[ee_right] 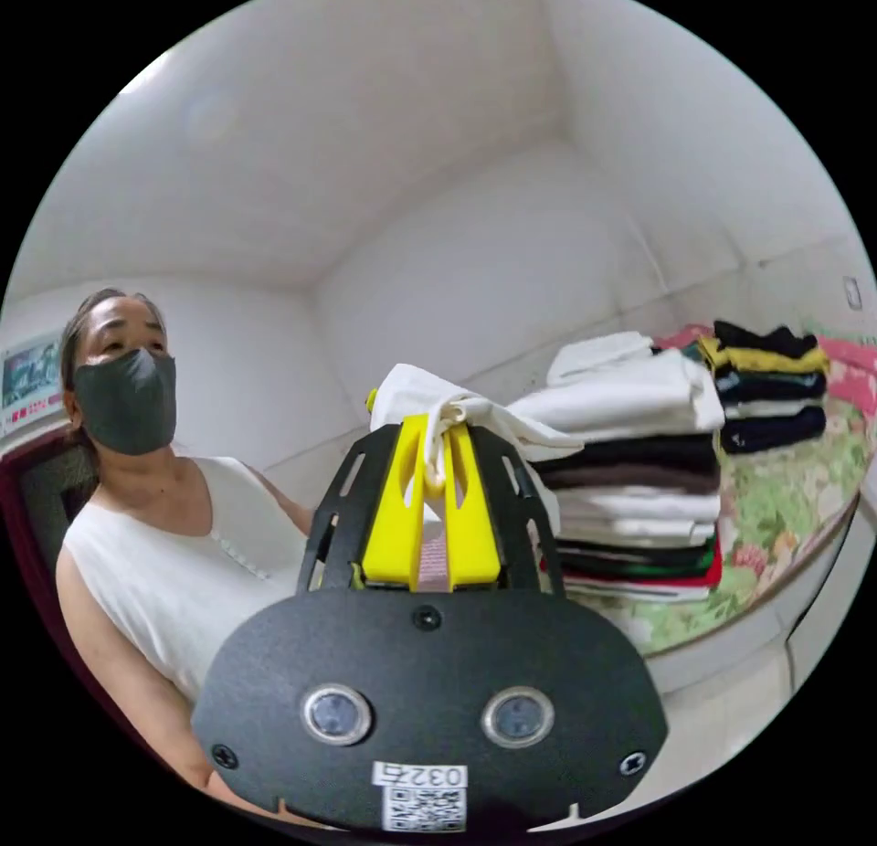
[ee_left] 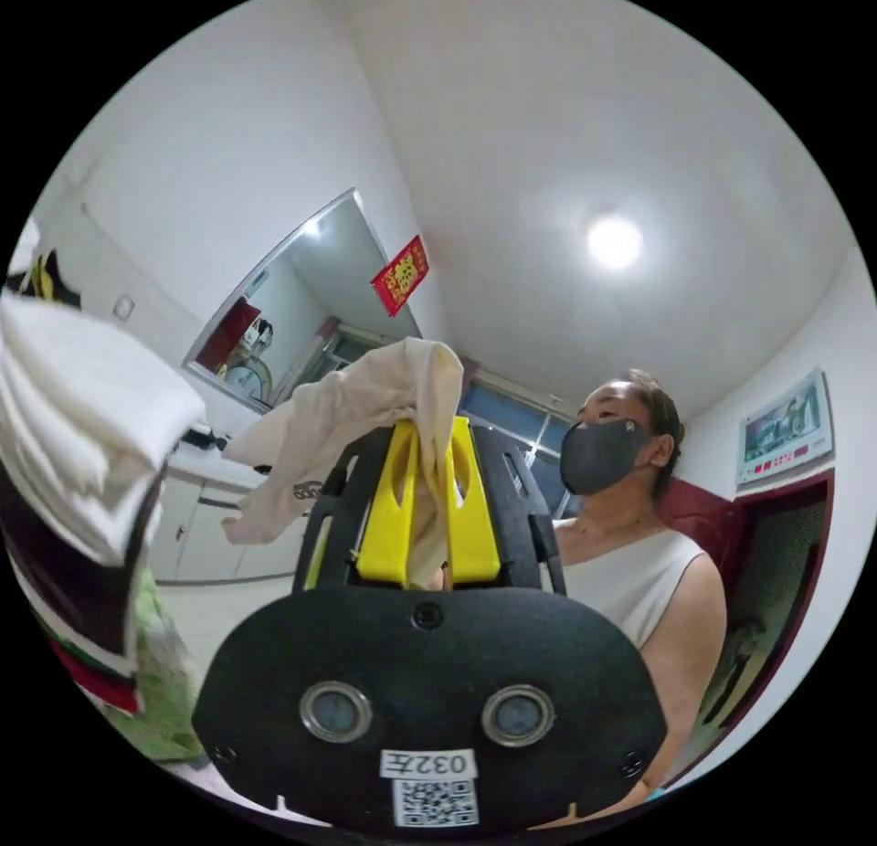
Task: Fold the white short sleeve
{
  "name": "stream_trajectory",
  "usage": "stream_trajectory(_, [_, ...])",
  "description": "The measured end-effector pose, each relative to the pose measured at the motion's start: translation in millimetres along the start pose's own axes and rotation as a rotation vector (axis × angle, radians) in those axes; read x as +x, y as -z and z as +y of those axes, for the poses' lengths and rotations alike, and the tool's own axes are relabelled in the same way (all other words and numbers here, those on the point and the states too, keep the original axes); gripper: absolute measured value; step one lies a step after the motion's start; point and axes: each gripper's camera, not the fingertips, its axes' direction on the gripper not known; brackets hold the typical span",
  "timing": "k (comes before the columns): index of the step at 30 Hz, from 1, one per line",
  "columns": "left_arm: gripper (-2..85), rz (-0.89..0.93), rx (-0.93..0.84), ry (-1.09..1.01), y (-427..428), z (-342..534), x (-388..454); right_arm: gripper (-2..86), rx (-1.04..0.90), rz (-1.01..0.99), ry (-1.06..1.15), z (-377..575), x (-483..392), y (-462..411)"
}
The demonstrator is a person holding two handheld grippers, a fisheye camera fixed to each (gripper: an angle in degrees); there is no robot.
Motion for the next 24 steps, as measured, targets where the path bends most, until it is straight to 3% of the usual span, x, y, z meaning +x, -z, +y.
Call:
stream_trajectory(5, [-0.1,-0.041,0.058,-0.190,71,-181,74,2.6,0.017,-0.016,0.239,-150,-1,-26])
stream_trajectory(8, [-0.4,-0.035,0.185,0.030,119,-250,72,2.7,0.086,-0.071,0.188,-219,19,-27])
stream_trajectory(12, [-0.5,-0.239,0.240,0.343,187,-264,0,2.7,0.095,-0.047,-0.049,-241,107,-29])
stream_trajectory(14, [-0.6,-0.363,0.215,0.579,236,-227,-91,2.5,0.038,0.009,-0.285,-213,203,-42])
stream_trajectory(17, [-0.8,-0.333,0.210,0.879,283,-154,-183,2.2,-0.126,0.128,-0.544,-155,311,-60])
stream_trajectory(20, [-0.8,-0.204,0.290,0.904,308,-150,-200,2.0,-0.028,0.003,-0.566,-146,344,-54])
stream_trajectory(24, [-0.8,-0.217,0.274,0.872,324,-201,-193,2.1,-0.062,0.072,-0.470,-197,340,-64])
